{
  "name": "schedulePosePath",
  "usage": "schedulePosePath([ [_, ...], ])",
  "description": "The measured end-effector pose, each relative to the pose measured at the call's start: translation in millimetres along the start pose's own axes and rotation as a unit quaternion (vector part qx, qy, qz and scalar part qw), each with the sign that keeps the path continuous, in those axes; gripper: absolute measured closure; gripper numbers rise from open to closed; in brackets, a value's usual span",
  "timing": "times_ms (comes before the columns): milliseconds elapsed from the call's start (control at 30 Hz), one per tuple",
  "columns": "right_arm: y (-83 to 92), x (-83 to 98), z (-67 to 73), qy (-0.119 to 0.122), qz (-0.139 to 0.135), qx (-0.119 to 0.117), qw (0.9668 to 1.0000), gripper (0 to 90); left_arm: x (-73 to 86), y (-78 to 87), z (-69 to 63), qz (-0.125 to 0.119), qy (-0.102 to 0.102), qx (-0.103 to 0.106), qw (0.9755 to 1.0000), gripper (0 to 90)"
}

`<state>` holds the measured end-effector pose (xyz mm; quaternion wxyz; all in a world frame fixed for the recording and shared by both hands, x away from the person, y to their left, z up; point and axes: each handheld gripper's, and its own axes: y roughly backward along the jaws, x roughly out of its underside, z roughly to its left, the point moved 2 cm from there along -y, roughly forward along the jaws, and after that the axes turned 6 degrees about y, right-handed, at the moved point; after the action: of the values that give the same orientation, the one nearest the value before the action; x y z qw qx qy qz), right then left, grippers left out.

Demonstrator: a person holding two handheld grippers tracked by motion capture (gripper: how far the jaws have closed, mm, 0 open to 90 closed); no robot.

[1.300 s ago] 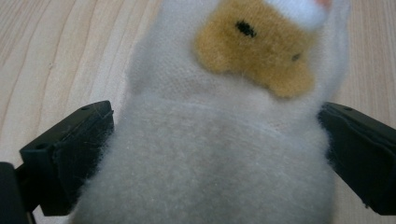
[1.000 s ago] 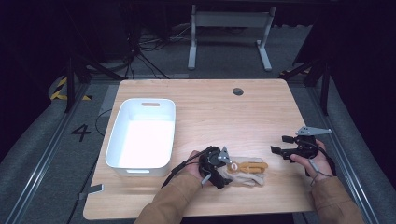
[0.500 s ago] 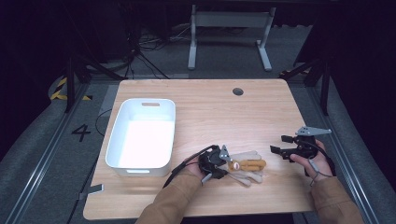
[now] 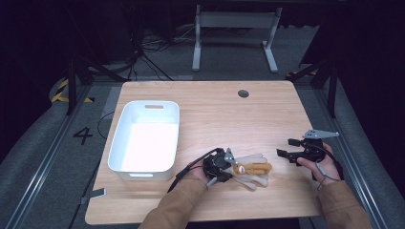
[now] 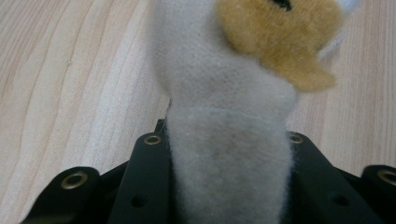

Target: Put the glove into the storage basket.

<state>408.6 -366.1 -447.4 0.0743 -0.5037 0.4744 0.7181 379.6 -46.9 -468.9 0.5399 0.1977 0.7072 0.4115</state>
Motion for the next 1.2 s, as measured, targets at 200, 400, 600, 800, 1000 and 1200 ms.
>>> schedulePosePath([
  [200,1.1,-0.7,-1.8,-0.001,-0.003,0.001,1.0000,21.5,-4.0,7.9,-0.5,-0.007,0.024,0.013,0.9996,69.7],
  [400,1.6,-0.4,-2.7,-0.004,-0.001,0.002,1.0000,21.5,-12.8,18.8,0.3,0.001,0.046,0.017,0.9988,69.6],
  [600,2.1,-0.3,-3.5,-0.007,0.002,0.003,1.0000,21.5,-20.7,31.9,2.5,0.016,0.067,0.016,0.9975,69.6],
  [800,1.9,-0.4,-5.7,-0.010,0.004,0.001,0.9999,21.6,-27.2,46.7,6.6,0.024,0.081,0.007,0.9964,69.6],
  [1000,-1.3,0.6,-9.0,-0.008,0.026,0.011,0.9996,25.1,-37.0,58.1,9.0,0.035,0.091,-0.003,0.9952,69.6],
  [1200,-6.2,-4.5,-6.6,0.011,0.056,0.013,0.9983,33.3,-44.8,70.7,13.8,0.038,0.115,-0.021,0.9924,69.6],
])
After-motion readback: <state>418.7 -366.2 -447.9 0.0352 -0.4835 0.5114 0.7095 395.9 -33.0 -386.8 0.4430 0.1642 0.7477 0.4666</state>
